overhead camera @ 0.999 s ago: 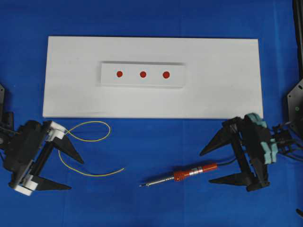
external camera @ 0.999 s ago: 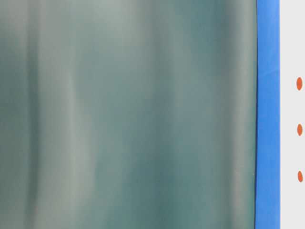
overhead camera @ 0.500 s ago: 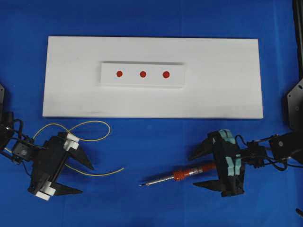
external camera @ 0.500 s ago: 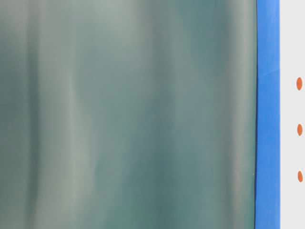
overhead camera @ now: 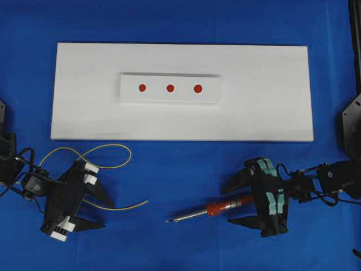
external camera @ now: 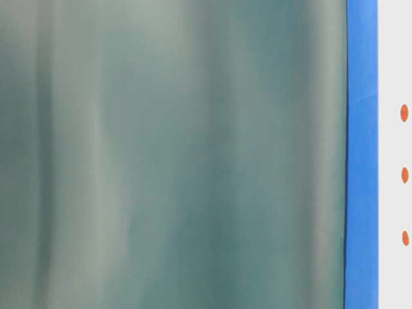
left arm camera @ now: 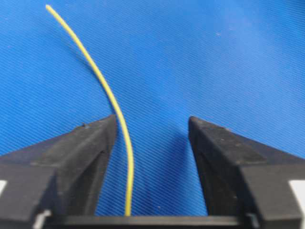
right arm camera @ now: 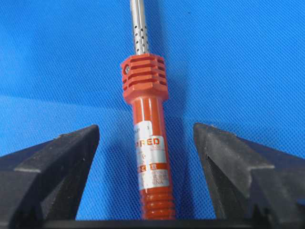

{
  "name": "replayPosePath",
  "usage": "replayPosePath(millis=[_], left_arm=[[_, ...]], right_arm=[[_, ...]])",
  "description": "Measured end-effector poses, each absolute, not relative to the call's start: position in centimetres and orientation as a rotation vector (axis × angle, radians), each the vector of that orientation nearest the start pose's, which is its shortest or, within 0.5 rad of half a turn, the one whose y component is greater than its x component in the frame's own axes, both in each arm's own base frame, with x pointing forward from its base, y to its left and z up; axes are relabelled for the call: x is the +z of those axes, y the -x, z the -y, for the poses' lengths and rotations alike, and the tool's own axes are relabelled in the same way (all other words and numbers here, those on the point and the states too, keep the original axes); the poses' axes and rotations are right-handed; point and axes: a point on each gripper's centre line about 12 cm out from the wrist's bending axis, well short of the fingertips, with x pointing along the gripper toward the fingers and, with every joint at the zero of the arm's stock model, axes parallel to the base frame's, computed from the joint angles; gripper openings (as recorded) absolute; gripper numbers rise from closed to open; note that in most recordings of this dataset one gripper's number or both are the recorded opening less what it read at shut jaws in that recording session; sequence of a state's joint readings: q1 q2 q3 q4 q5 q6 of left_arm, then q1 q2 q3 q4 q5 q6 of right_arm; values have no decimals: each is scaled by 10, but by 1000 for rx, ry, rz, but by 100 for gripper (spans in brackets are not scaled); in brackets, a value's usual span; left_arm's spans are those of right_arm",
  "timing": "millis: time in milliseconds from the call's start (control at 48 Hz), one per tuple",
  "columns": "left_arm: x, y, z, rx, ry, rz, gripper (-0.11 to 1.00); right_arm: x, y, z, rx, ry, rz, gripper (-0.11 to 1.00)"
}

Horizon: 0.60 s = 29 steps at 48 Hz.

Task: Touch the tip of the soldering iron to the tip of the solder at the mark.
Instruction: 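Close left gripper on solder wire and right gripper on iron handle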

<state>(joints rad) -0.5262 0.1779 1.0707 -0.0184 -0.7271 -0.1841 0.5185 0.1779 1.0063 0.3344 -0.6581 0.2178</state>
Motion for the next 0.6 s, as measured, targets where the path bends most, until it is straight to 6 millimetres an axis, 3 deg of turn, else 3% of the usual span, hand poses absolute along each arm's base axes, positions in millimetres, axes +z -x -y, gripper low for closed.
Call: replayPosePath(millis=[271,604], left_arm=[[67,-279,152,-417,52,-592,3],[72,-285,155,-389,109,-652,2]], right_arm=[[73,-293,-140,183,-249,-576,7],[77,-298,-143,189,-249,-560,7]])
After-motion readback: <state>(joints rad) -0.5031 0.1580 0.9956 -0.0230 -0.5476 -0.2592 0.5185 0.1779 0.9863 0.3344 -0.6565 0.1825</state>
